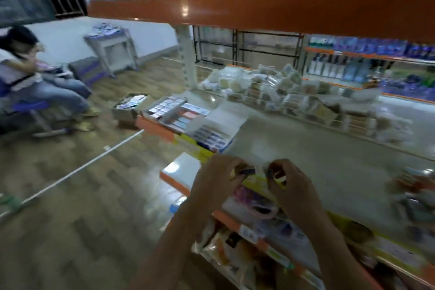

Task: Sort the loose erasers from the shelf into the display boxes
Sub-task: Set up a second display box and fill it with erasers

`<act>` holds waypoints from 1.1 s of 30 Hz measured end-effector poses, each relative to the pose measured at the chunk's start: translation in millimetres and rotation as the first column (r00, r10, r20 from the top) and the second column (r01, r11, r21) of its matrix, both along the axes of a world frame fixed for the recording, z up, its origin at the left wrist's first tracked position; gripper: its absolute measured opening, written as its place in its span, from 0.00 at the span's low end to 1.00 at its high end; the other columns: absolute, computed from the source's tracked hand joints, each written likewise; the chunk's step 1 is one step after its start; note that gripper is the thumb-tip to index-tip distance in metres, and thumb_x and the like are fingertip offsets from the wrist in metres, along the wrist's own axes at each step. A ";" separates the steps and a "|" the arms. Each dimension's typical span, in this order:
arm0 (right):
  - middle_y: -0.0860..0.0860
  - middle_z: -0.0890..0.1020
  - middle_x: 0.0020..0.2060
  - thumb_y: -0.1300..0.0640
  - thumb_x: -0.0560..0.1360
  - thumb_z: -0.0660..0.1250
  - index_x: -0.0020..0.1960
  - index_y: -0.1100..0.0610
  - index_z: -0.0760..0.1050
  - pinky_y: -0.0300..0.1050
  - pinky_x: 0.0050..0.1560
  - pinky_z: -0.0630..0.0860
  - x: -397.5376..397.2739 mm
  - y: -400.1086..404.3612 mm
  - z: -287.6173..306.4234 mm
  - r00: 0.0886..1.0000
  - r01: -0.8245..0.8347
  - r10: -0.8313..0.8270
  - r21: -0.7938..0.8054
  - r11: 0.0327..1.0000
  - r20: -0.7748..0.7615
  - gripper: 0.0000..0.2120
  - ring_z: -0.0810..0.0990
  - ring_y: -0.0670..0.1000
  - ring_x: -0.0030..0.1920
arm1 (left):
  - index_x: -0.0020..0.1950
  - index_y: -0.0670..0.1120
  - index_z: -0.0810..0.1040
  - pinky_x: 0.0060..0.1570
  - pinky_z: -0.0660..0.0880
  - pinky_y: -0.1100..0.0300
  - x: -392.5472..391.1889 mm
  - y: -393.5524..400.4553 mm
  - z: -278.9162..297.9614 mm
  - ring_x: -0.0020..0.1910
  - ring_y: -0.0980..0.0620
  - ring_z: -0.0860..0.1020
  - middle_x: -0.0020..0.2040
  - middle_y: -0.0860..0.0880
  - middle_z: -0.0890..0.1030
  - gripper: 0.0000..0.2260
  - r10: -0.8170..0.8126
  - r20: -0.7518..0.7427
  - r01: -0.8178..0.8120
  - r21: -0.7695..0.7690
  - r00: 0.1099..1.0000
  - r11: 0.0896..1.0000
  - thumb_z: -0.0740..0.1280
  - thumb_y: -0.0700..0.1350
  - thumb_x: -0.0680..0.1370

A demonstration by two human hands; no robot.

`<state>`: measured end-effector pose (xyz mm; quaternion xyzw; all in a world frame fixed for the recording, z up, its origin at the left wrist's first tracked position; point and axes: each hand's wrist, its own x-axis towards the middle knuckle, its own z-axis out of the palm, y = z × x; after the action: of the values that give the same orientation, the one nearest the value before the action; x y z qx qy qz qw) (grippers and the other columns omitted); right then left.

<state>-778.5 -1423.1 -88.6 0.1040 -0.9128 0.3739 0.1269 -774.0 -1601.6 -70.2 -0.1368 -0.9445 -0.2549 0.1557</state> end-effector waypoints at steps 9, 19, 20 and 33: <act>0.42 0.75 0.39 0.62 0.72 0.68 0.45 0.52 0.67 0.45 0.42 0.73 -65.1 -98.9 10.6 0.996 -0.091 0.091 -0.022 0.996 -0.001 0.10 0.76 0.50 0.44 | 0.58 0.52 0.79 0.46 0.67 0.64 -52.0 -109.4 1.7 0.54 0.53 0.72 0.52 0.53 0.80 0.11 0.019 0.040 -0.017 -0.052 0.999 0.998 0.68 0.50 0.76; 0.51 0.80 0.47 0.55 0.75 0.65 0.53 0.55 0.75 0.45 0.50 0.72 -169.0 -122.9 -0.6 0.999 -0.021 0.009 0.351 0.936 0.036 0.08 0.75 0.52 0.50 | 0.59 0.52 0.79 0.51 0.73 0.56 -147.3 -138.2 2.4 0.55 0.53 0.73 0.54 0.53 0.80 0.12 -0.062 0.047 0.064 -0.048 0.997 0.997 0.67 0.50 0.76; 0.51 0.81 0.47 0.54 0.75 0.65 0.53 0.54 0.75 0.43 0.49 0.70 -174.4 -124.2 -3.1 1.000 -0.013 0.002 0.400 0.916 0.028 0.08 0.75 0.51 0.51 | 0.60 0.52 0.79 0.52 0.73 0.57 -156.5 -137.8 3.0 0.56 0.53 0.73 0.55 0.52 0.80 0.12 -0.068 0.046 0.070 -0.051 0.997 0.996 0.67 0.50 0.76; 0.45 0.79 0.48 0.50 0.75 0.63 0.51 0.47 0.76 0.41 0.54 0.61 -182.2 -134.3 -16.9 0.982 0.138 -0.186 0.609 0.781 0.015 0.07 0.72 0.48 0.52 | 0.59 0.52 0.78 0.52 0.69 0.61 -228.7 -125.6 -5.6 0.54 0.54 0.73 0.54 0.53 0.80 0.12 -0.307 0.057 0.312 -0.115 0.950 0.943 0.65 0.52 0.77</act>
<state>-960.7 -1557.4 -105.5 0.0464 -0.9939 0.0536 0.0845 -1002.7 -1727.2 -75.8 -0.2878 -0.9280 -0.2203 0.0867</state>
